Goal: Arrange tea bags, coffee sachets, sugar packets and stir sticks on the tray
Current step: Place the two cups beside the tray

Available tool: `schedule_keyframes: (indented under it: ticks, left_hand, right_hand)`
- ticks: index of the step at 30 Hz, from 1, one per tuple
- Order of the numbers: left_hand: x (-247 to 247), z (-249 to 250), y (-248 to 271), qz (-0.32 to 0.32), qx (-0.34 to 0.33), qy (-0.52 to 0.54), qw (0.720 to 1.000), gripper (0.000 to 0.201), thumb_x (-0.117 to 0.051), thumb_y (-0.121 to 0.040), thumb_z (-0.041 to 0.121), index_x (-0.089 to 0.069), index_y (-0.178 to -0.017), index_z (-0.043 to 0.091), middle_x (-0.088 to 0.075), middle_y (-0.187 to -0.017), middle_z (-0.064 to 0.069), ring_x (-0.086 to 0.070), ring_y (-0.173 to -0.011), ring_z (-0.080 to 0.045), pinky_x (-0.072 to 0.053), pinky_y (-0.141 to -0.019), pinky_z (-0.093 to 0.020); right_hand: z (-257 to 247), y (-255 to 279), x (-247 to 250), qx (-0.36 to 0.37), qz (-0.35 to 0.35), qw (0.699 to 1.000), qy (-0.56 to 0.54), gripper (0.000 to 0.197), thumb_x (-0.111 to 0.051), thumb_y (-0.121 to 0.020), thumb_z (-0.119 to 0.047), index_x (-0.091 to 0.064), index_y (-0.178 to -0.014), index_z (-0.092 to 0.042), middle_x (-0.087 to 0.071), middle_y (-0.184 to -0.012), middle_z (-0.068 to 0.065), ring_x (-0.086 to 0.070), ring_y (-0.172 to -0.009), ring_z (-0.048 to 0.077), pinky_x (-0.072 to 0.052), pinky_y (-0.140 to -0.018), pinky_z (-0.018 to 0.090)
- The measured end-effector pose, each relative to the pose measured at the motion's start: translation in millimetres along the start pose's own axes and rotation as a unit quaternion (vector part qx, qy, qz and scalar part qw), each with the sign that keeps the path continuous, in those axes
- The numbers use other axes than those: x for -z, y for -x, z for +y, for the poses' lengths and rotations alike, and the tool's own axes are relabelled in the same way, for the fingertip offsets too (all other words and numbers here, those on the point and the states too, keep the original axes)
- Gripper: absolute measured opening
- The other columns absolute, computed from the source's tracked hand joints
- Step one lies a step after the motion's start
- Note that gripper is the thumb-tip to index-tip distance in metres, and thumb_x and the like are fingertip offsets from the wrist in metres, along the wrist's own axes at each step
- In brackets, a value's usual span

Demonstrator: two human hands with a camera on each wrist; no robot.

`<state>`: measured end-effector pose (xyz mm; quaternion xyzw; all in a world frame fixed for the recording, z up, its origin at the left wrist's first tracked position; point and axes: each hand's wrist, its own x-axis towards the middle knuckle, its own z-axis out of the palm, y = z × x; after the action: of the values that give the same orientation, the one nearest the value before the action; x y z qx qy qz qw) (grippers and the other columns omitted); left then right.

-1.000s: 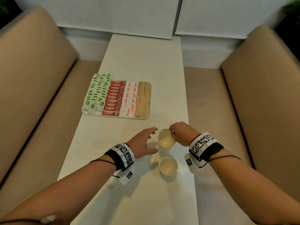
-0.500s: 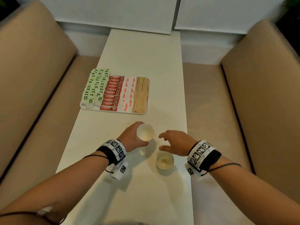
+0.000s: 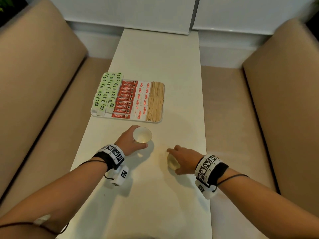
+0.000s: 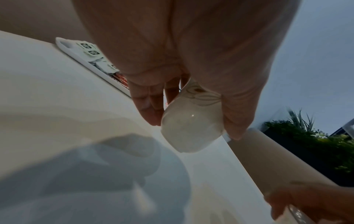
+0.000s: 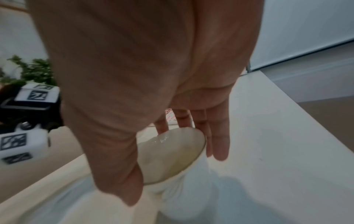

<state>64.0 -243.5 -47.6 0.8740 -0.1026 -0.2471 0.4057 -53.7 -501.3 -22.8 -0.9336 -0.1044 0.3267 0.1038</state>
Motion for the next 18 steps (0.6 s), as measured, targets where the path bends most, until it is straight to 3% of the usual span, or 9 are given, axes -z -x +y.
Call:
schedule_keyframes:
  ticks: [3,8,18]
  left_hand:
    - [12.1,3.4,-13.5,0.011,-0.003,0.017,1.000,0.077,-0.091,-0.067,0.035,-0.048,-0.131,0.032,-0.061,-0.121,0.008,-0.060,-0.109,-0.016,-0.054,-0.095,-0.040]
    - [28.4,9.6,-36.7,0.004,-0.007,0.022,1.000,0.080,-0.090,-0.069,0.031,-0.045,-0.135,0.025,-0.057,-0.125,0.004,-0.057,-0.113,-0.019,-0.051,-0.098,-0.041]
    - [49.9,25.7,-93.3,-0.015,-0.035,-0.022,0.999,0.084,-0.090,-0.071,0.031,-0.041,-0.139,0.023,-0.052,-0.126,0.003,-0.054,-0.111,-0.019,-0.046,-0.090,-0.033]
  right_hand:
    - [0.5,-24.0,18.5,-0.016,0.042,0.998,-0.046,0.099,-0.081,-0.076,-0.037,-0.022,-0.154,-0.022,-0.045,-0.142,0.004,-0.059,-0.115,0.029,-0.055,-0.090,0.043]
    - [-1.7,-68.3,48.4,-0.025,0.085,0.991,-0.103,0.095,-0.082,-0.076,-0.039,-0.029,-0.151,-0.018,-0.045,-0.144,0.004,-0.059,-0.116,0.026,-0.054,-0.094,0.041]
    - [0.9,-113.1,68.6,-0.014,0.082,0.987,-0.137,0.093,-0.082,-0.075,-0.040,-0.031,-0.150,-0.020,-0.047,-0.140,0.002,-0.059,-0.112,0.023,-0.056,-0.091,0.041]
